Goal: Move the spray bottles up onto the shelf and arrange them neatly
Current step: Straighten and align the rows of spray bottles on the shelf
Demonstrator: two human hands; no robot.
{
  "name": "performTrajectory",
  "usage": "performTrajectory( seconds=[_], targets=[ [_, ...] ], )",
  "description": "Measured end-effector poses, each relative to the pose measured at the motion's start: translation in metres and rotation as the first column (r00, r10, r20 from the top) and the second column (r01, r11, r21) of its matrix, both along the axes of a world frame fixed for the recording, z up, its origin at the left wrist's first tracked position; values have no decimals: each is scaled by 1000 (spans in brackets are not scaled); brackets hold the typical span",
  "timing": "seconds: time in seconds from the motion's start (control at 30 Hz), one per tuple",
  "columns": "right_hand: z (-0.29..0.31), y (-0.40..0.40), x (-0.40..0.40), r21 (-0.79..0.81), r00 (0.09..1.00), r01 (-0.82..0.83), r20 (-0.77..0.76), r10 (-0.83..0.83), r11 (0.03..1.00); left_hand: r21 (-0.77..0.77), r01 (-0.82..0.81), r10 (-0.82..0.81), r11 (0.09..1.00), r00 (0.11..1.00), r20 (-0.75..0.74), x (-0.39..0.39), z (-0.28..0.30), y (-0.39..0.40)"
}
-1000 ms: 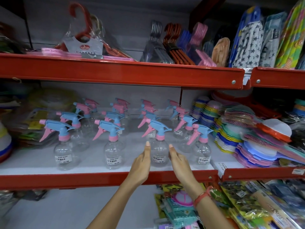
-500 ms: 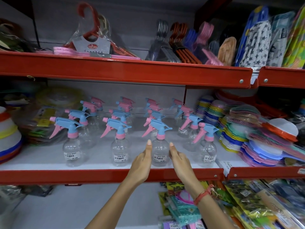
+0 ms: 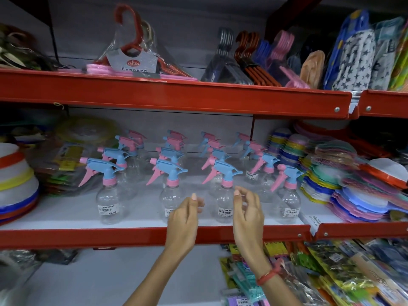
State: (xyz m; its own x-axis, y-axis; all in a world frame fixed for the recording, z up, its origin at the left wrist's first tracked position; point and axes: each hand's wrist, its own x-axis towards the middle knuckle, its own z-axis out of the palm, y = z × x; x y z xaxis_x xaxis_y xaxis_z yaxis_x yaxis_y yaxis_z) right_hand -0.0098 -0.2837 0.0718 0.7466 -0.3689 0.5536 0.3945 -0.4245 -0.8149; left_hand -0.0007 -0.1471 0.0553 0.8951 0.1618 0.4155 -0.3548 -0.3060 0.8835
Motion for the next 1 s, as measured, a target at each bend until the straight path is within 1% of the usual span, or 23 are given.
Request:
performTrajectory(
  seconds=[0.03, 0.07, 0.13, 0.2, 0.27, 0.33, 0.4, 0.5, 0.63, 0.8, 0.87, 0.93, 1.0],
  targets=[
    [-1, 7, -1, -11, 999, -38, 16, 38, 999, -28, -70, 71, 997, 997, 39, -2, -1, 9],
    [-2, 14, 0, -22, 995, -98, -5, 98, 995, -46, -138, 141, 989, 987, 72, -3, -3, 19],
    [-4, 30, 3, -33, 963, -243, -126, 237, 969, -55, -253, 258, 966, 958, 126, -6, -5, 40],
    [-7, 45, 8, -16, 909, -348, -248, 334, 937, -42, -303, 306, 952, 943, 129, -7, -5, 58],
    [-9, 57, 15, 24, 871, -386, -321, 373, 922, -9, -275, 275, 961, 960, 54, -5, -4, 71],
    [-10, 66, 19, 65, 852, -387, -356, 384, 920, 1, -182, 182, 983, 983, -28, -2, -3, 78],
    [-11, 71, 23, 92, 839, -378, -387, 383, 921, -18, -77, 75, 997, 993, -93, -2, -1, 82],
    [-9, 79, 24, 96, 828, -373, -414, 378, 923, -39, 21, -26, 999, 988, -155, 0, 1, 87],
    [-4, 90, 19, 96, 837, -361, -406, 367, 928, -44, 70, -78, 997, 979, -189, 1, -1, 96],
    [-5, 94, 17, 60, 845, -351, -411, 343, 935, -52, 114, -121, 992, 976, -179, 4, -1, 104],
    [-7, 94, 16, 32, 866, -313, -399, 300, 949, -35, 110, -115, 993, 975, -189, 3, 0, 103],
    [-7, 99, 8, -14, 933, -217, -295, 204, 976, -12, 87, -88, 996, 985, -151, -1, -1, 106],
    [-8, 109, 1, -33, 987, -107, -124, 102, 994, -29, 20, -22, 999, 997, -73, -5, -5, 113]
  ],
)
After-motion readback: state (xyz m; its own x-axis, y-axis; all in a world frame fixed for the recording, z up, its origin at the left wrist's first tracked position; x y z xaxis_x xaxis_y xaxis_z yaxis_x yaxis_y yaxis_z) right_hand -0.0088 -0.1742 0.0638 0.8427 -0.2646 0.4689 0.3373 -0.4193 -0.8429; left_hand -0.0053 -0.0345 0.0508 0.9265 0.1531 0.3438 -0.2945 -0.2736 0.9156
